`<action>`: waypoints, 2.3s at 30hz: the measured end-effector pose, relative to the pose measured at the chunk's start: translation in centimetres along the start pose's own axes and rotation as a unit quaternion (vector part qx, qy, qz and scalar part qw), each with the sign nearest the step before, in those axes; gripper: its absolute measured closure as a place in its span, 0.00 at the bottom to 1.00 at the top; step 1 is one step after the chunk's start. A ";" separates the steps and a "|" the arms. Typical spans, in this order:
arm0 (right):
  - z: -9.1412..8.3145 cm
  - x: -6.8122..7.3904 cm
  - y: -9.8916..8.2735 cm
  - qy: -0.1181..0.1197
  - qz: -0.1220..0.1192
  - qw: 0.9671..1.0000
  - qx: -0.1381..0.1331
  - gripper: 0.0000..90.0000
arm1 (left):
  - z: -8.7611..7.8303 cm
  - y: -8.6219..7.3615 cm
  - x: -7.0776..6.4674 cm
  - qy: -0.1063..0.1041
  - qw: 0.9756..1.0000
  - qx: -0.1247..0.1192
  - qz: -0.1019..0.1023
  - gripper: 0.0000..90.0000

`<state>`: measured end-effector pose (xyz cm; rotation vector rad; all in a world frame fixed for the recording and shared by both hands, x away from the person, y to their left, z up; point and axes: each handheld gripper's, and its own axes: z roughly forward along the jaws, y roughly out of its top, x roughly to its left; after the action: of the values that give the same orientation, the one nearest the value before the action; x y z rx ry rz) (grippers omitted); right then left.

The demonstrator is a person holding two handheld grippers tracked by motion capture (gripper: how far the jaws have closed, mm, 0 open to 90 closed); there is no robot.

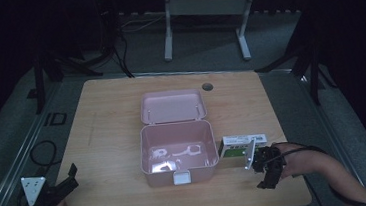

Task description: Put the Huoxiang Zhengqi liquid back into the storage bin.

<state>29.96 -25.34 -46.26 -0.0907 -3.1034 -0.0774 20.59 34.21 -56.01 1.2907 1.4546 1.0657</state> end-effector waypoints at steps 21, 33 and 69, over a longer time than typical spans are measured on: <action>-6.1 -2.4 2.0 -0.039 -0.020 0.999 -0.015 0.36 | 0.0 0.0 0.0 -0.003 1.000 0.002 0.001 0.02; -6.6 -5.5 2.6 -0.060 -0.015 0.998 -0.001 0.41 | 0.1 0.0 -0.1 -0.004 1.000 0.002 0.004 0.02; -1.2 -9.8 4.6 -0.045 -0.031 0.997 0.061 0.55 | 0.2 0.0 -0.2 -0.007 1.000 0.009 0.009 0.02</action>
<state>40.08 -21.38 -45.24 0.0044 -3.1908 0.1168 20.77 34.07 -56.01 1.3238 1.4465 1.0555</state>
